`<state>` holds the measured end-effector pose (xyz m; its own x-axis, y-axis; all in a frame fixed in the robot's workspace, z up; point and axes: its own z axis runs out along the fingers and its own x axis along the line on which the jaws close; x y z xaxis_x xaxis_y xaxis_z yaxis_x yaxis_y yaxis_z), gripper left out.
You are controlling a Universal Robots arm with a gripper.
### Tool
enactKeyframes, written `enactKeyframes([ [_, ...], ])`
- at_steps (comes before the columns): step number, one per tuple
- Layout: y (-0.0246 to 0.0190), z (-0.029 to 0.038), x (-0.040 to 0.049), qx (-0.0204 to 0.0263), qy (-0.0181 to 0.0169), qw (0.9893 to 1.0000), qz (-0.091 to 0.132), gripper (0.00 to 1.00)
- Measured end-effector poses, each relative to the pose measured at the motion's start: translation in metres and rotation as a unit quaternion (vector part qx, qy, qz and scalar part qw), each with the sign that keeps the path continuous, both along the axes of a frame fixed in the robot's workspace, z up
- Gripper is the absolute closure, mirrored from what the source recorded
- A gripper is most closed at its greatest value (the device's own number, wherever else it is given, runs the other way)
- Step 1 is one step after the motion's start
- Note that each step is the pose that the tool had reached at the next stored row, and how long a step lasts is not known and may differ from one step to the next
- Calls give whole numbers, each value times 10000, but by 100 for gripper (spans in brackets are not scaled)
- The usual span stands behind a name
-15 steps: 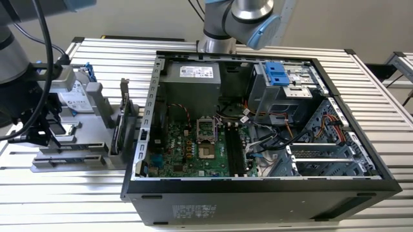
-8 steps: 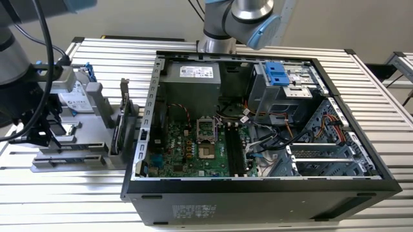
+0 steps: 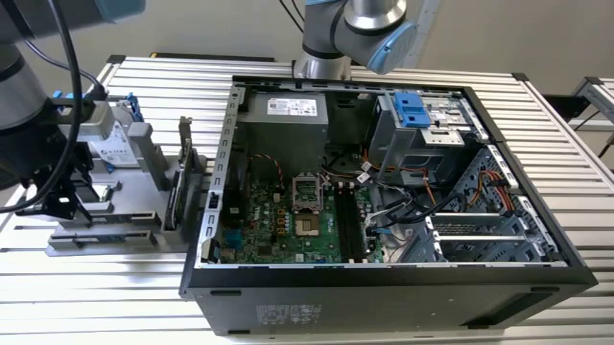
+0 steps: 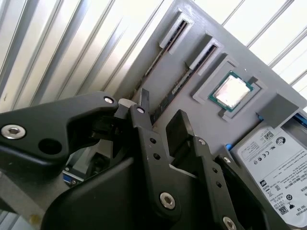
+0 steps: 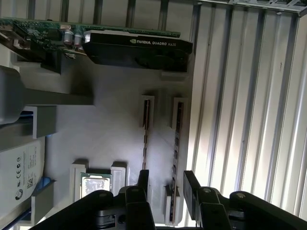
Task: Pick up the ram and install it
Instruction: 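Pick up the ram and move it above insertion slot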
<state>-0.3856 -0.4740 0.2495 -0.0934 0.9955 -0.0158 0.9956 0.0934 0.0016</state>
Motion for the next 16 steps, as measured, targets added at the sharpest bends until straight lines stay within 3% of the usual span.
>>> enactKeyframes([
  [16,0,-47,0,0,0,10000,0,0],
])
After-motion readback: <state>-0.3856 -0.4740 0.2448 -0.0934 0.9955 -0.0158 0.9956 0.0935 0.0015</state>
